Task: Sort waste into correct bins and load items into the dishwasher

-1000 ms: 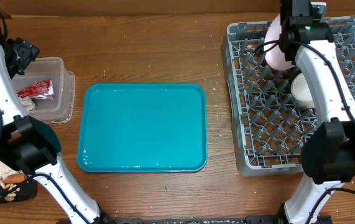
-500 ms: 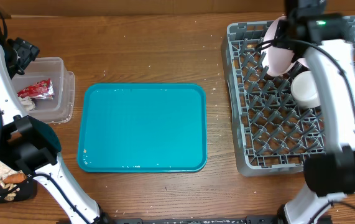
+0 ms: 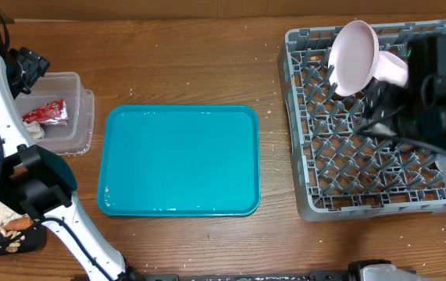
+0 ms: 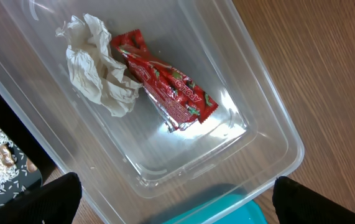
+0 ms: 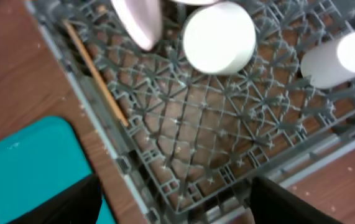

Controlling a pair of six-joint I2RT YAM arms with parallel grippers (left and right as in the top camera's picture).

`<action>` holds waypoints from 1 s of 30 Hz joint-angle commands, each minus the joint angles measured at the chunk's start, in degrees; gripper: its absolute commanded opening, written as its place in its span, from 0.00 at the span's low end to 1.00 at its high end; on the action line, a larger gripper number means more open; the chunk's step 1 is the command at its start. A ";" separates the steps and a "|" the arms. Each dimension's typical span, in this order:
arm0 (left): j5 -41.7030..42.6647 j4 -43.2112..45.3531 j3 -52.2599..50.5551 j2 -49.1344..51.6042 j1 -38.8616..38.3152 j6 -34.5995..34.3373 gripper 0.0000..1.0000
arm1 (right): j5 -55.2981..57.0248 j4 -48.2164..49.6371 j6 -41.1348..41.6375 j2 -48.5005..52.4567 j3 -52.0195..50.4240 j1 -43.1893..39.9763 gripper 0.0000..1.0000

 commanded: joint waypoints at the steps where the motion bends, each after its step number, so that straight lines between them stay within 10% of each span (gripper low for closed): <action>1: 0.22 0.13 -0.11 -1.70 0.20 -0.39 1.00 | 2.84 3.48 4.57 -11.58 -11.89 0.15 0.79; 4: 0.22 0.13 -0.11 -1.70 0.20 -0.39 1.00 | 0.72 7.58 4.74 -20.92 -21.75 0.15 0.81; 5: 0.20 0.13 -0.11 -1.70 0.20 -0.39 1.00 | -2.40 10.56 4.92 -26.82 -27.30 0.15 1.00; 22: 0.22 0.13 -0.11 -1.70 0.20 -0.39 1.00 | -5.90 9.25 4.81 -35.56 -33.73 0.15 1.00; 30: 0.20 0.13 -0.11 -1.70 0.20 -0.39 1.00 | -5.86 26.36 -2.40 -41.44 -46.16 2.14 1.00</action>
